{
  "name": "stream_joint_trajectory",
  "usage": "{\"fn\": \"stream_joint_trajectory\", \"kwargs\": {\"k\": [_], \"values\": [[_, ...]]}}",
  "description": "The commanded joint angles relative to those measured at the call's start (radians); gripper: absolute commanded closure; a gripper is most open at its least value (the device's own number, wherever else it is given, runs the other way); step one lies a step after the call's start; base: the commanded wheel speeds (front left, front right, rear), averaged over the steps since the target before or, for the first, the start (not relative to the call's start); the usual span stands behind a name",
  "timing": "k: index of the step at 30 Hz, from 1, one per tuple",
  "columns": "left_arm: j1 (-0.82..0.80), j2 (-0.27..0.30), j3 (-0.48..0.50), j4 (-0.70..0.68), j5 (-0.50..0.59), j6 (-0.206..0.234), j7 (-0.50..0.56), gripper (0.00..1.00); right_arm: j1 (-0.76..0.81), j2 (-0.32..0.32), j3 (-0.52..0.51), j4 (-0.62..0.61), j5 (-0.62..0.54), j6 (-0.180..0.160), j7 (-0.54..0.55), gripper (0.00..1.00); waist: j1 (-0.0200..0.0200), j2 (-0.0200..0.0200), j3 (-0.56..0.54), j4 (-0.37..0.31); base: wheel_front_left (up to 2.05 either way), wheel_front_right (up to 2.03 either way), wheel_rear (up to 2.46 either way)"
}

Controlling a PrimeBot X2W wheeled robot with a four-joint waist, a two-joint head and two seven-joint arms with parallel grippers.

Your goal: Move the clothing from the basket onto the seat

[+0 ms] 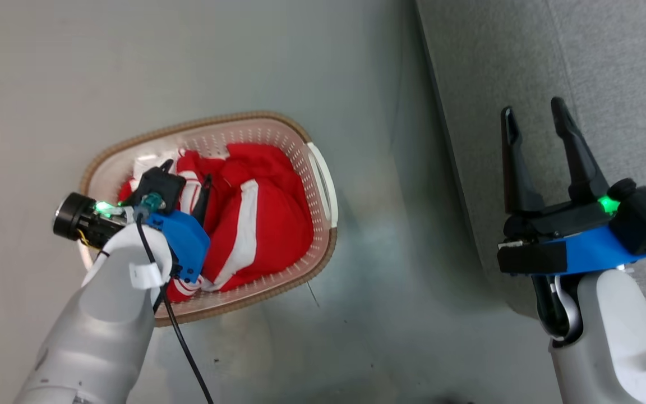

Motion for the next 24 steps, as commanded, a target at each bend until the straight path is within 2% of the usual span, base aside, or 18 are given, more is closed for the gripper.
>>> {"fn": "stream_joint_trajectory", "kwargs": {"k": [1, 11, 16, 24], "values": [[-0.042, 0.009, -0.013, 0.034, -0.008, -0.001, 0.013, 0.00, -0.028, -0.002, 0.001, -0.011, -0.004, 0.000, -0.003, 0.00, -0.0003, 0.0000, 0.084, -0.025, 0.00, 0.00, 0.00], [-0.175, 0.034, -0.057, 0.140, -0.013, 0.000, 0.083, 0.00, -0.084, -0.002, 0.013, -0.061, 0.004, 0.000, -0.003, 0.00, -0.0003, 0.0000, 0.236, -0.050, 0.00, 0.00, 0.00], [-0.209, 0.054, -0.074, 0.154, 0.002, 0.035, 0.110, 0.00, -0.094, -0.002, 0.014, -0.076, 0.012, 0.000, -0.003, 0.00, -0.0003, 0.0000, 0.281, -0.059, 0.00, 0.00, 0.00], [-0.275, 0.063, -0.112, 0.165, 0.030, 0.056, 0.144, 0.00, -0.101, -0.002, 0.011, -0.108, 0.021, 0.000, -0.003, 0.00, -0.0003, 0.0000, 0.356, -0.068, 0.00, 0.00, 0.00]]}}
